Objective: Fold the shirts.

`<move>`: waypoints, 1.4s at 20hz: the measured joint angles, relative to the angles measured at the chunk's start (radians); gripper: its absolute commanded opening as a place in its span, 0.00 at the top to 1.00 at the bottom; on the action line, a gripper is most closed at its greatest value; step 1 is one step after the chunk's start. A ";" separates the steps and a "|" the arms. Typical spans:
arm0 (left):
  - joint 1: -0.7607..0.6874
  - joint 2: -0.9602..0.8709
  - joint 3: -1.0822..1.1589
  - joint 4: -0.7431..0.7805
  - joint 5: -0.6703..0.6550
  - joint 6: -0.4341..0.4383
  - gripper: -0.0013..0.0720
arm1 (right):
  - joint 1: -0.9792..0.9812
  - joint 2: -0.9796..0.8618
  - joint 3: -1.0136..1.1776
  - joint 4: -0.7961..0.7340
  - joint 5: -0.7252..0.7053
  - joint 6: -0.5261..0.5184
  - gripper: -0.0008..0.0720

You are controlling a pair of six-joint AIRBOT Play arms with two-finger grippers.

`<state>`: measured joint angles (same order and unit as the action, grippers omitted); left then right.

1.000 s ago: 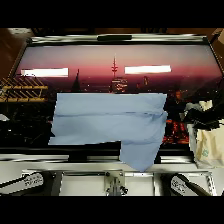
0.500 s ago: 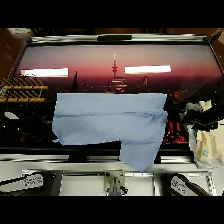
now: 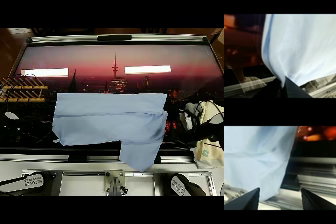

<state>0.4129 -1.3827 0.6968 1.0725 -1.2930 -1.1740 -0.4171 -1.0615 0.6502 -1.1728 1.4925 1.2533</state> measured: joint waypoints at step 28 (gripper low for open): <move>-0.003 0.002 0.195 -0.026 -0.078 0.092 0.94 | 0.192 0.048 0.060 0.119 -0.187 0.037 0.89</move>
<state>0.4099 -1.3808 0.8913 1.0470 -1.3708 -1.0817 -0.2249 -1.0134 0.7105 -1.0542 1.3060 1.2900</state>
